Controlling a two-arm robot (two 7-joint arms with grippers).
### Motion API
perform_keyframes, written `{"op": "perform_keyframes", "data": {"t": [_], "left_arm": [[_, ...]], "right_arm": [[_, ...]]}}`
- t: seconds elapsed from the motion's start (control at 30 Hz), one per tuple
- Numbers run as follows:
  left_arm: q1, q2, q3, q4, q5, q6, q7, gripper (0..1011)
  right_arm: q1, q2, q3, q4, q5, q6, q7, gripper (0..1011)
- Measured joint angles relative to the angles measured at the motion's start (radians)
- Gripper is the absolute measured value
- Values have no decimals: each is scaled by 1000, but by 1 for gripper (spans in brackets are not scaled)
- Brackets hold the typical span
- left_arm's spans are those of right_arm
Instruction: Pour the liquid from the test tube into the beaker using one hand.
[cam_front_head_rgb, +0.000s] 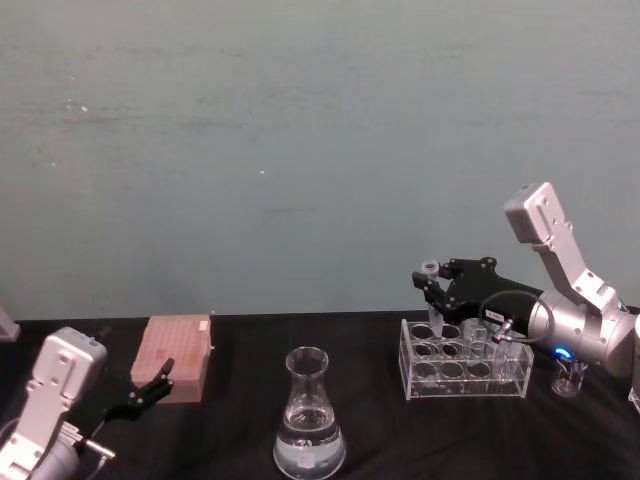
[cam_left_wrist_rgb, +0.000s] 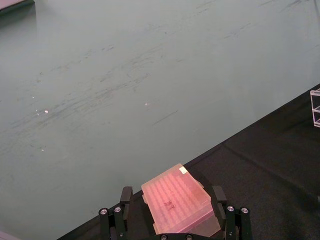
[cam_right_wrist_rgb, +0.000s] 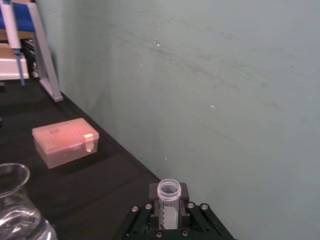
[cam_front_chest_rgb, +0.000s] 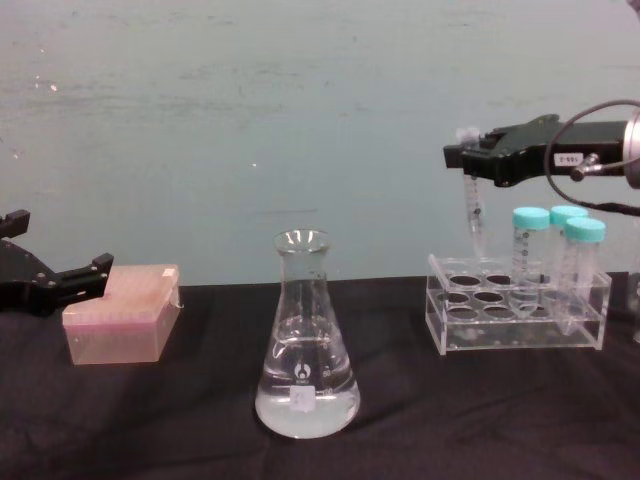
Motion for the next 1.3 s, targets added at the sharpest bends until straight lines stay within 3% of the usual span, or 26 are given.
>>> {"op": "perform_keyframes", "data": {"t": [0.5, 1.3], "left_arm": [[0, 0, 0, 0, 0, 0, 0, 1000], [0, 0, 0, 0, 0, 0, 0, 1000]], "right_arm": [[26, -19, -40, 78, 22, -13, 17, 224], [82, -68, -61, 243, -14, -69, 13, 224]]}}
